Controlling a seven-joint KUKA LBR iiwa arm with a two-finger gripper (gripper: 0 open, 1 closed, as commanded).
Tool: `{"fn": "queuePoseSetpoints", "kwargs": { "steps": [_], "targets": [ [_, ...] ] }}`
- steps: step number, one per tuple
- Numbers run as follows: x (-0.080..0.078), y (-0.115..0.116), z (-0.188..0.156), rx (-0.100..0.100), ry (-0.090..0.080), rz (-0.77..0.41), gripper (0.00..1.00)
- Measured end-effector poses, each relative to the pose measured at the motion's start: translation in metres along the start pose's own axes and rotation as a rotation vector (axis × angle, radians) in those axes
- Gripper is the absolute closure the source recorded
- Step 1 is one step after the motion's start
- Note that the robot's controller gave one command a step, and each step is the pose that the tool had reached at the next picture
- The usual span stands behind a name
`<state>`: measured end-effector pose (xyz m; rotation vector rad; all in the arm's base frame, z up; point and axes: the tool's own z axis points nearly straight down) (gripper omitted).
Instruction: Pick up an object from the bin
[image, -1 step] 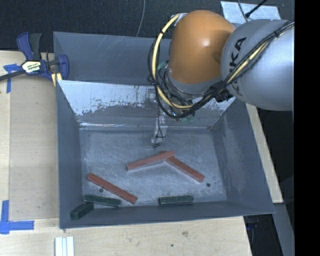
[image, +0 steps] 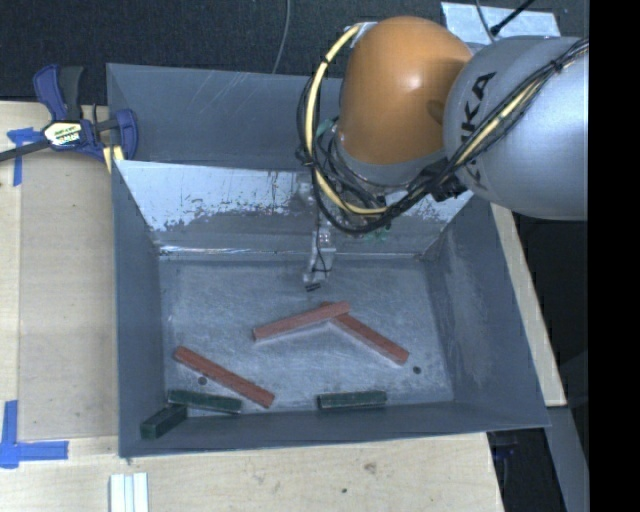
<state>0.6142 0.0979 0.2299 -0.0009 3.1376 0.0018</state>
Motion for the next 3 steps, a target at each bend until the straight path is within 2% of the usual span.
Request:
{"fn": "queuePoseSetpoints", "kwargs": {
  "steps": [1, 2, 3],
  "targets": [
    [0.020, -0.011, 0.066, 0.002, -0.003, -0.087, 0.00],
    [0.032, 0.000, 0.134, 0.000, -0.003, 0.108, 0.00],
    [0.058, 0.022, 0.155, 0.000, 0.002, -0.224, 1.00]
  ]
}}
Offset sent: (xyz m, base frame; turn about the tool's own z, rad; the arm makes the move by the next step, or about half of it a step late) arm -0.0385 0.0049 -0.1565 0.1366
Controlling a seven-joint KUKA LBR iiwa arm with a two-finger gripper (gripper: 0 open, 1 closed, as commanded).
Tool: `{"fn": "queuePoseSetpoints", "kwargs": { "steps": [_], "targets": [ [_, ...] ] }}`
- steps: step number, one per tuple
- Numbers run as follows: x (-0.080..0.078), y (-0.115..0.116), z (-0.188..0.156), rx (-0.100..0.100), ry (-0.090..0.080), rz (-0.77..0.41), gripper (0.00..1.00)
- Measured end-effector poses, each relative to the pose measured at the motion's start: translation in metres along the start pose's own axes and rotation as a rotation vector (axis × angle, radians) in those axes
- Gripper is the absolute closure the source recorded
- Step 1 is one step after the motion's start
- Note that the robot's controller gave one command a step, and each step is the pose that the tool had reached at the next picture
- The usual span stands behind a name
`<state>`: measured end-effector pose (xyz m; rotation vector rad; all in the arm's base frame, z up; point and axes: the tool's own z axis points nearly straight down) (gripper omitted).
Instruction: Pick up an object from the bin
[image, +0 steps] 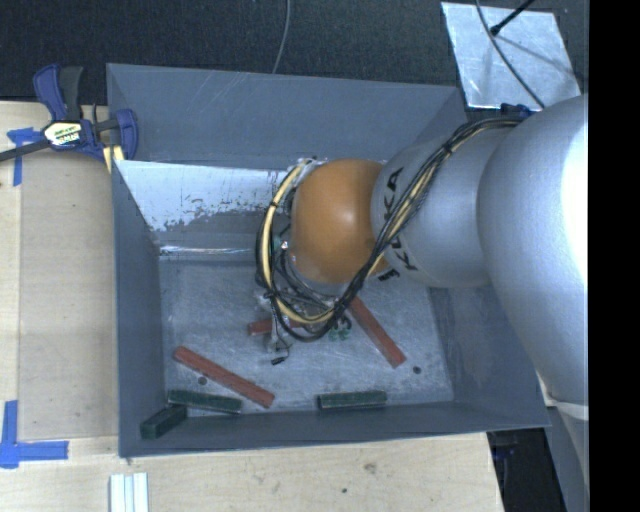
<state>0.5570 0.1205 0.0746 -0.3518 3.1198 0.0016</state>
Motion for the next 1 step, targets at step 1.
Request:
{"fn": "queuePoseSetpoints", "kwargs": {
  "steps": [1],
  "targets": [
    [0.0000, -0.0002, 0.0000, 0.000, 0.000, 0.001, 1.00]
  ]
}}
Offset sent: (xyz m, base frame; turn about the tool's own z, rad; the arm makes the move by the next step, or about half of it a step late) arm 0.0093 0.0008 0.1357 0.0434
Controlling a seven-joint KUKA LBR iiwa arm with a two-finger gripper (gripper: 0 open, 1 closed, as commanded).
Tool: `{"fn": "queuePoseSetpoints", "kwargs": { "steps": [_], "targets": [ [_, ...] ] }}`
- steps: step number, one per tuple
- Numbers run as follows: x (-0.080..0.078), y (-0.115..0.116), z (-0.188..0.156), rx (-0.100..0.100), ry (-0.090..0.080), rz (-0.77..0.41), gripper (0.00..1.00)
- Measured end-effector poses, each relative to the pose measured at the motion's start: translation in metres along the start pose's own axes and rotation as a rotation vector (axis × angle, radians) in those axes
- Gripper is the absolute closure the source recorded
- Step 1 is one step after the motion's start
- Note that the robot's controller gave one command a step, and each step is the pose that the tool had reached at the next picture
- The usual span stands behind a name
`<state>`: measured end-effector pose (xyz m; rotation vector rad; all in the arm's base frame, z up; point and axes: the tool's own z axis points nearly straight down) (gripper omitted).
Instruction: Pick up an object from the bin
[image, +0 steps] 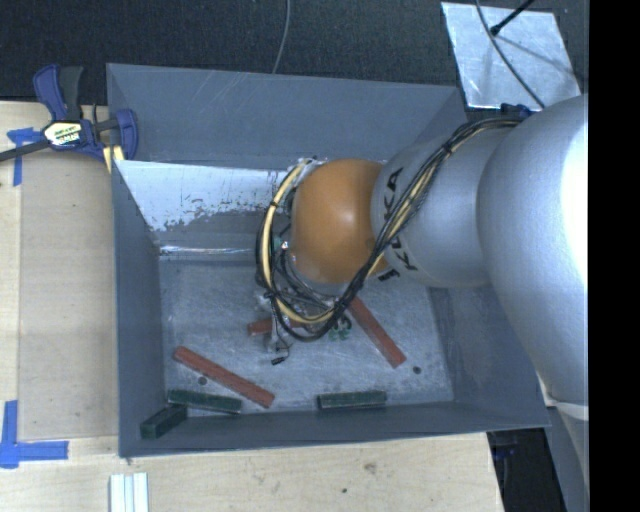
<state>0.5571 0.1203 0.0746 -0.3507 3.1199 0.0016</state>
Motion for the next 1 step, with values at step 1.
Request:
{"fn": "queuePoseSetpoints", "kwargs": {
  "steps": [1],
  "targets": [
    [-0.0105, -0.0015, -0.1362, 0.001, -0.002, 0.043, 1.00]
  ]
}}
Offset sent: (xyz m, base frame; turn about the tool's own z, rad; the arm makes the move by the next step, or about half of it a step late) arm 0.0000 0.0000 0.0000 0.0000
